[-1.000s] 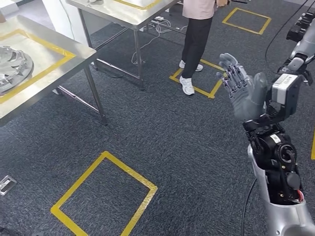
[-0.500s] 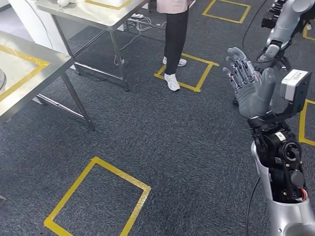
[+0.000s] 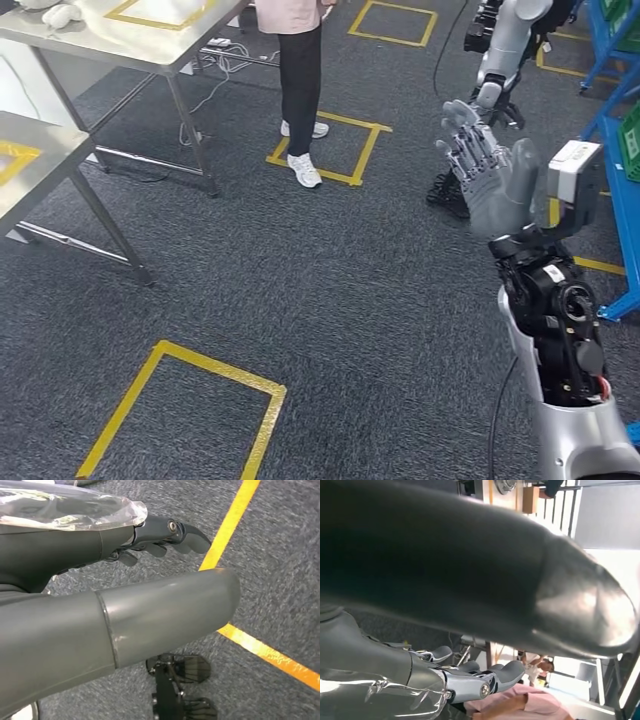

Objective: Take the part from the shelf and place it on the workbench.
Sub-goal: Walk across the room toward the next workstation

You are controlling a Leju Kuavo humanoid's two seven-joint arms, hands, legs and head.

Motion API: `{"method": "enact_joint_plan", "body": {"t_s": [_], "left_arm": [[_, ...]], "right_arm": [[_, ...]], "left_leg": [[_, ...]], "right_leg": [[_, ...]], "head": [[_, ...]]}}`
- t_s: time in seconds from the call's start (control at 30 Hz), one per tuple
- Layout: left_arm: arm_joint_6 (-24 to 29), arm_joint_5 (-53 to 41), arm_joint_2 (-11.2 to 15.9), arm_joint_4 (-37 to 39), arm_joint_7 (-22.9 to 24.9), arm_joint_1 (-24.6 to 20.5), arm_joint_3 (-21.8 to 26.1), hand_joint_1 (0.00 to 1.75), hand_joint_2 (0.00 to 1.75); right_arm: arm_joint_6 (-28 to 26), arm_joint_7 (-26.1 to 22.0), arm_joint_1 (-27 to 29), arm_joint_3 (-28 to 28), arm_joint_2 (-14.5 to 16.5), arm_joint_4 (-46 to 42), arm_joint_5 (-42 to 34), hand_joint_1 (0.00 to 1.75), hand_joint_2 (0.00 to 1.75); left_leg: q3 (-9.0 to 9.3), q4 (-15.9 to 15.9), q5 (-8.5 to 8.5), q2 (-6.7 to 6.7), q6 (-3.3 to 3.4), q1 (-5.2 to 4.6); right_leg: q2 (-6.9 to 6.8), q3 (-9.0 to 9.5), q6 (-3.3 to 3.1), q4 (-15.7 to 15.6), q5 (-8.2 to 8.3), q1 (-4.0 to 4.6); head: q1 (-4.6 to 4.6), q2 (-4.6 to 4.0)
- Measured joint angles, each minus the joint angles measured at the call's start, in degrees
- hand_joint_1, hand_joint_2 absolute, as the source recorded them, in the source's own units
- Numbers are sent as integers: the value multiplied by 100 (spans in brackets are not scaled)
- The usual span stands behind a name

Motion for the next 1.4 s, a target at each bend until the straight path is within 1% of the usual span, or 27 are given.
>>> {"method": "enact_joint_plan", "body": {"t_s": [0.07,0.1,0.13,0.17,0.2,0.27,0.33,0.4,0.47,0.57,0.6,0.63,0.67,0.7,0.77,0.83,0.9,0.93,1.0,1.07,1.1,1.13,1.17,1.23,1.3,1.37,1.4], "left_arm": [[1,-4,1,1,3,8,0,0,0],[1,-7,1,1,5,12,0,0,0],[1,-7,1,1,6,12,0,0,0],[1,-7,1,1,7,11,0,0,0],[1,-7,0,1,8,10,0,0,0],[1,-7,0,1,8,9,0,0,0],[1,-7,1,1,9,8,0,0,0],[1,-7,-2,2,10,3,0,0,0],[2,-1,-8,2,10,-10,0,0,0],[11,14,-10,2,14,10,0,0,0],[15,17,-9,2,16,28,0,0,0],[17,19,-10,2,17,42,0,0,0],[18,22,-11,2,18,50,0,0,0],[19,25,-12,2,18,53,0,0,0],[22,30,-7,2,15,49,1,0,0],[29,33,-2,2,13,51,2,0,0],[34,35,-6,2,9,48,2,0,0],[36,35,-9,2,8,37,2,0,0],[40,36,-12,2,4,20,2,0,0],[45,36,-12,2,1,33,2,0,0],[48,36,-11,2,1,45,3,0,0],[50,36,-11,2,1,53,3,0,0],[52,36,-11,2,1,56,4,0,0],[52,35,-13,2,1,53,4,0,0],[51,34,-13,2,0,50,4,0,0],[51,32,-9,2,-1,50,4,0,0],[49,32,-9,2,-2,49,4,0,0]], "right_arm": [[-3,1,8,-4,0,7,0,0,0],[-5,2,17,-4,0,12,0,0,0],[-7,4,23,-5,0,17,0,0,0],[-8,3,23,-5,0,20,0,0,0],[-8,3,21,-6,0,21,0,0,0],[-15,1,15,-7,0,21,1,0,0],[-33,-3,18,-6,0,21,2,0,0],[-48,-12,34,-11,0,21,3,0,0],[-44,-41,33,-13,0,21,2,0,0],[-9,-89,7,-1,2,41,2,0,0],[2,-98,6,3,2,57,2,0,0],[13,-104,2,7,2,76,2,0,0],[18,-108,-8,10,2,96,2,0,0],[23,-112,-24,14,2,115,2,0,0],[37,-120,-78,21,2,149,3,0,0],[56,-134,-130,28,2,184,6,0,0],[72,-156,-156,36,2,220,9,0,0],[77,-167,-162,37,2,237,9,0,0],[86,-186,-203,37,2,268,12,0,0],[95,-196,-247,46,2,308,20,0,0],[101,-198,-256,53,2,334,24,0,0],[104,-199,-255,59,2,361,26,0,0],[106,-204,-255,63,2,385,26,0,0],[109,-221,-262,69,2,420,29,0,0],[110,-249,-285,74,3,446,33,0,0],[109,-278,-307,79,3,471,34,0,0],[110,-286,-317,81,4,480,35,0,0]], "left_leg": [[10,0,-15,99,29,-8],[15,1,-22,151,30,-11],[23,1,-31,204,27,-11],[40,2,-44,256,18,-10],[65,2,-61,307,5,-9],[119,9,-105,401,-39,-26],[148,11,-133,492,-93,-54],[170,-6,-147,605,-147,-63],[137,135,-276,494,-202,-44],[-379,1193,-797,83,-242,-26],[-576,1548,-906,36,-248,-27],[-687,1712,-902,18,-250,-26],[-687,1639,-782,10,-246,-25],[-576,1347,-576,-12,-236,-21],[-218,512,-167,-212,-207,-3],[-27,68,-27,-357,-179,7],[-9,22,-25,-270,-133,-2],[3,2,-13,-210,-102,-2],[29,-44,9,-91,-39,4],[42,-55,3,32,-5,-9],[45,-54,-4,97,3,-14],[50,-52,-13,161,2,-17],[59,-51,-24,222,-3,-17],[107,-50,-59,333,-33,-18],[162,-45,-105,431,-86,-43],[195,-44,-139,539,-137,-75],[208,-48,-153,605,-160,-77]], "right_leg": [[-140,-382,58,822,-380,-27],[-158,-536,78,1136,-478,-43],[-171,-593,90,1247,-465,-56],[-193,-530,95,1116,-341,-66],[-240,-357,92,775,-140,-69],[-470,56,54,-58,194,-35],[-597,231,-20,-454,283,14],[-483,228,-101,-489,290,37],[-365,253,-177,-548,324,25],[-189,253,-258,-586,359,6],[-118,246,-268,-585,362,8],[-45,243,-271,-583,363,10],[30,243,-270,-579,364,10],[103,245,-268,-571,364,9],[239,232,-245,-540,358,11],[367,195,-192,-514,360,13],[483,165,-118,-523,378,0],[459,154,-86,-503,364,-5],[222,19,-30,-194,171,0],[-69,-326,15,578,-220,-15],[-129,-512,35,970,-373,-34],[-161,-625,50,1206,-430,-52],[-182,-631,59,1217,-373,-66],[-303,-302,56,574,4,-78],[-587,93,16,-196,275,-22],[-703,207,-57,-467,292,39],[-632,198,-104,-481,296,45]], "head": [[62,0],[80,0],[102,0],[131,0],[156,0],[207,0],[208,0],[174,0],[147,0],[58,0],[26,0],[1,0],[-22,0],[-41,0],[-81,0],[-92,0],[-82,0],[-78,0],[-26,0],[40,0],[61,0],[75,0],[97,0],[152,0],[185,-1],[162,-1],[145,-1]]}}
